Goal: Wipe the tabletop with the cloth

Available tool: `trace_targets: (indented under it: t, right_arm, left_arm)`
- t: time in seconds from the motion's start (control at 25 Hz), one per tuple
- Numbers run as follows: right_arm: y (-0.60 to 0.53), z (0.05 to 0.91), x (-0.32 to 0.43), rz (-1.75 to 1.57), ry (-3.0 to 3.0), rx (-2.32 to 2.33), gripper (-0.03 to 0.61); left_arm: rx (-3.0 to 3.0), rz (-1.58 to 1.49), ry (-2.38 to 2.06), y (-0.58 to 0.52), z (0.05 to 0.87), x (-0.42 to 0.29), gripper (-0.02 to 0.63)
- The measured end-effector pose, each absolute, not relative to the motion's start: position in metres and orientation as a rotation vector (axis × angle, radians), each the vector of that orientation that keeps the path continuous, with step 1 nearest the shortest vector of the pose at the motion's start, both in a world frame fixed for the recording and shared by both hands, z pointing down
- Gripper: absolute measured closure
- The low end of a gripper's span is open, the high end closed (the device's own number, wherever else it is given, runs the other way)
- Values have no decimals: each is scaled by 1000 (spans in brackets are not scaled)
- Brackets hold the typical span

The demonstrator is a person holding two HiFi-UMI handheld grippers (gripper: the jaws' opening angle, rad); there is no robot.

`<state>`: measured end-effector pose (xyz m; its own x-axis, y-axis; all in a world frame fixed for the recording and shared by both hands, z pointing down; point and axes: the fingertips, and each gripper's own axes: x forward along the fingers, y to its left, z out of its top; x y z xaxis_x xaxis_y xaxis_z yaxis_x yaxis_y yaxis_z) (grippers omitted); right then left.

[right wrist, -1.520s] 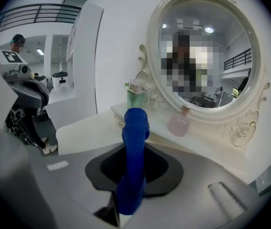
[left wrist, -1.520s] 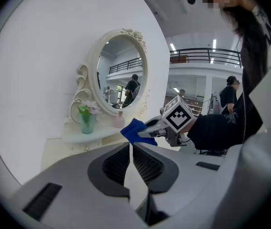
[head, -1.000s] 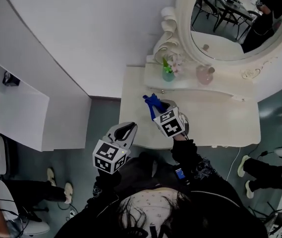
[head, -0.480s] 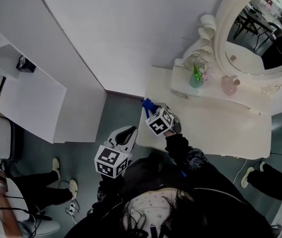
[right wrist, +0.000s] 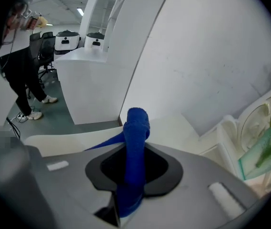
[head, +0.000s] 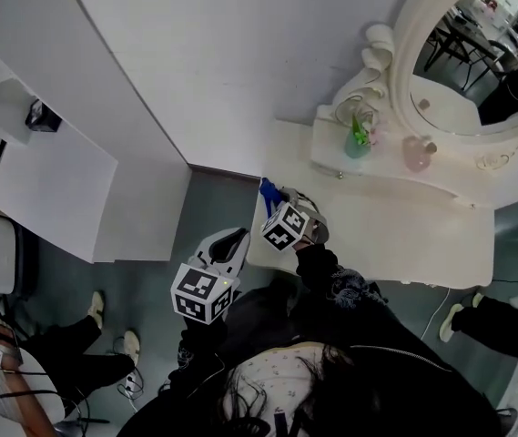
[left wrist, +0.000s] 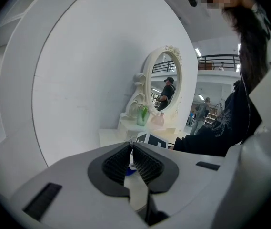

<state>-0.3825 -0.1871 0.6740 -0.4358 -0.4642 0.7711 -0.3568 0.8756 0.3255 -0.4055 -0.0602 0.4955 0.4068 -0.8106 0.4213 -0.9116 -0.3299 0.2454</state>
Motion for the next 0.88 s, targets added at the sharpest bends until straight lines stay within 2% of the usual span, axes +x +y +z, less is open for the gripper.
trace_targets:
  t: [0.2, 0.4, 0.88]
  right_arm:
    - [-193, 674, -366, -209, -2037, 619, 503]
    - [-207, 674, -329, -139, -2020, 690, 503]
    - [-243, 673, -196, -43, -1980, 837, 505]
  left_arm:
    - [2275, 322, -1418, -65, 494, -386, 612]
    - [2304, 336, -1386, -73, 494, -371, 613]
    - [2353, 389, -1316, -98, 493, -284, 614]
